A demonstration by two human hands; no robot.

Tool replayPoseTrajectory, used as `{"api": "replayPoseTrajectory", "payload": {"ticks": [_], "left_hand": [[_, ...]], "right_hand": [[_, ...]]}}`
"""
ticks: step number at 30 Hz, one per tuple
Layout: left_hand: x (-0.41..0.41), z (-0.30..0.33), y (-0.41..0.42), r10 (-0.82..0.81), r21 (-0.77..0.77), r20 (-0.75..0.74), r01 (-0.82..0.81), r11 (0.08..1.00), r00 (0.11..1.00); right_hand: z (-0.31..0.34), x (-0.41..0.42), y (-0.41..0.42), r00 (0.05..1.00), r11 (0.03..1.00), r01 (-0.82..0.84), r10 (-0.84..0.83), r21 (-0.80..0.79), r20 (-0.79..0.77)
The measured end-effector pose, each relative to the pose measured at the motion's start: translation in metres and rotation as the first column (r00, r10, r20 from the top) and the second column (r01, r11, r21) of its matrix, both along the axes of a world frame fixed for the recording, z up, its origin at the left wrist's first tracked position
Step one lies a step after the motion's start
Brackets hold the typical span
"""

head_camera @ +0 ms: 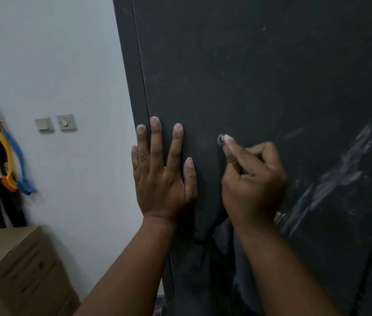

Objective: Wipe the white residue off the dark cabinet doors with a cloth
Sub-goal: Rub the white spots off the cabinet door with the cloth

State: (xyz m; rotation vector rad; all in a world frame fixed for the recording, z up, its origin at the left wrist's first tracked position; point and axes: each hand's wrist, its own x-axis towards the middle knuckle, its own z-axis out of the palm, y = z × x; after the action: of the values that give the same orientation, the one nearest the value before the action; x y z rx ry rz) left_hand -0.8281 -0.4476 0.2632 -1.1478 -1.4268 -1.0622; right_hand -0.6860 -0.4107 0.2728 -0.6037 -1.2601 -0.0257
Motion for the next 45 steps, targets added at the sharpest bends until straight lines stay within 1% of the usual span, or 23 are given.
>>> {"api": "replayPoseTrajectory", "payload": {"ticks": [2,4,6,8,10,12,15,17,19,21,23,25,27,29,31,34,37,39,41,43,45], "left_hand": [[0.001,0.001,-0.001,0.002,-0.001,0.001,-0.002,1.000,1.000],[0.001,0.001,-0.001,0.008,-0.002,0.002,-0.008,1.000,1.000],[0.002,0.001,-0.001,0.015,0.000,0.006,-0.015,1.000,1.000],[0.001,0.001,0.000,0.017,-0.001,0.007,-0.017,1.000,1.000],[0.000,0.000,0.001,0.015,0.000,0.005,-0.015,1.000,1.000],[-0.001,-0.001,0.001,0.014,0.004,-0.001,-0.014,1.000,1.000],[-0.001,0.000,0.001,0.014,0.010,-0.001,-0.014,1.000,1.000],[0.001,0.000,0.000,0.013,0.007,0.001,-0.013,1.000,1.000],[0.001,0.000,0.000,0.011,0.002,0.001,-0.011,1.000,1.000],[0.000,0.000,-0.001,0.005,0.002,-0.002,-0.005,1.000,1.000],[0.000,0.000,0.000,0.000,0.009,-0.002,0.000,1.000,1.000],[-0.001,0.000,0.001,-0.011,0.017,0.002,0.011,1.000,1.000],[-0.001,0.000,0.002,-0.009,0.021,0.003,0.009,1.000,1.000],[-0.002,0.000,0.002,-0.002,0.016,0.006,0.002,1.000,1.000],[0.001,-0.002,0.002,0.006,0.005,0.026,-0.006,1.000,1.000],[0.013,-0.006,0.003,0.016,-0.009,0.053,-0.016,1.000,0.998],[0.029,-0.003,0.008,0.012,-0.025,0.045,-0.011,1.000,0.999],[0.038,0.003,0.013,0.022,-0.028,0.032,-0.021,0.999,0.999],[0.043,0.008,0.019,0.032,-0.013,0.025,-0.032,0.999,0.999],[0.043,0.008,0.022,0.047,0.000,0.017,-0.047,0.999,0.999],[0.041,0.006,0.022,0.053,0.012,0.007,-0.053,0.999,0.999]], "right_hand": [[0.003,-0.009,-0.003,0.999,0.999,-0.014,0.012,0.038,0.050],[-0.013,-0.011,-0.007,0.989,0.997,-0.035,0.024,0.068,0.148],[-0.037,-0.005,-0.009,0.971,0.997,-0.050,0.035,0.060,0.236],[-0.055,0.005,-0.009,0.962,0.998,-0.045,0.034,0.033,0.271],[-0.059,0.017,-0.008,0.971,1.000,-0.021,0.021,-0.003,0.238],[-0.048,0.025,-0.004,0.986,1.000,0.001,0.003,-0.024,0.170],[-0.012,0.027,0.006,0.999,0.999,0.028,-0.027,-0.027,0.024],[0.015,0.020,0.007,0.999,0.999,0.041,-0.041,-0.009,-0.021],[0.030,0.005,0.002,1.000,1.000,0.016,-0.017,0.021,0.016],[0.029,-0.008,-0.007,0.991,0.998,-0.018,0.010,0.063,0.135],[0.011,-0.016,-0.015,0.968,0.997,-0.040,0.023,0.065,0.249],[-0.016,-0.013,-0.020,0.950,0.997,-0.073,0.059,0.037,0.307],[-0.044,-0.002,-0.020,0.933,0.997,-0.073,0.066,0.006,0.354],[-0.065,0.015,-0.017,0.932,0.999,-0.042,0.051,-0.033,0.359],[-0.066,0.033,-0.009,0.952,0.998,-0.006,0.023,-0.057,0.307],[-0.035,0.051,0.010,0.986,0.998,0.051,-0.044,-0.038,0.160],[-0.001,0.047,0.023,0.996,0.998,0.060,-0.061,0.026,0.071],[0.001,0.042,0.023,0.995,0.996,0.049,-0.055,0.075,0.086],[-0.015,0.043,0.022,0.986,0.994,0.005,-0.023,0.105,0.168],[-0.037,0.051,0.022,0.964,0.995,-0.040,0.014,0.090,0.266],[-0.051,0.061,0.023,0.953,0.997,-0.050,0.032,0.052,0.300]]}}
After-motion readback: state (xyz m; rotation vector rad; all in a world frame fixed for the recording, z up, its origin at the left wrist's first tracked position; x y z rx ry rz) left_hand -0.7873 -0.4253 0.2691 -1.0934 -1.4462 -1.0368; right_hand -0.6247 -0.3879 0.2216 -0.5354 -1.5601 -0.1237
